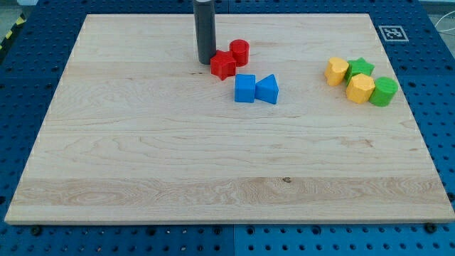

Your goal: Slide the red star below the red circle

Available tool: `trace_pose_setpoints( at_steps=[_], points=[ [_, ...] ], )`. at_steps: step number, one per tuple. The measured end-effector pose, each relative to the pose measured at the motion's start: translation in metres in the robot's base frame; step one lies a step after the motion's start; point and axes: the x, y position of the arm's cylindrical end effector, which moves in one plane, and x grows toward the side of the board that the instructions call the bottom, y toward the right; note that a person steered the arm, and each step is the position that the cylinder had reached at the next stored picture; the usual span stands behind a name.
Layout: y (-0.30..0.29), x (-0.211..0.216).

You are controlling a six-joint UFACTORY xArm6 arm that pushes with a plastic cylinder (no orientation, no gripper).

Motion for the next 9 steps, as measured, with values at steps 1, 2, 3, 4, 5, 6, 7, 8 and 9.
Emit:
trace_pose_setpoints(
  at_steps=[1, 2, 3, 4, 5, 6, 7, 8, 9],
  points=[
    [0.001, -0.007],
    [0.015, -0.007],
    [0.026, -0.007],
    [0.029, -0.005],
    [0.029, 0.004],
    [0.029, 0.015],
    [0.027, 0.014],
    [-0.004, -0.013],
    [-0.022, -0.054]
  ],
)
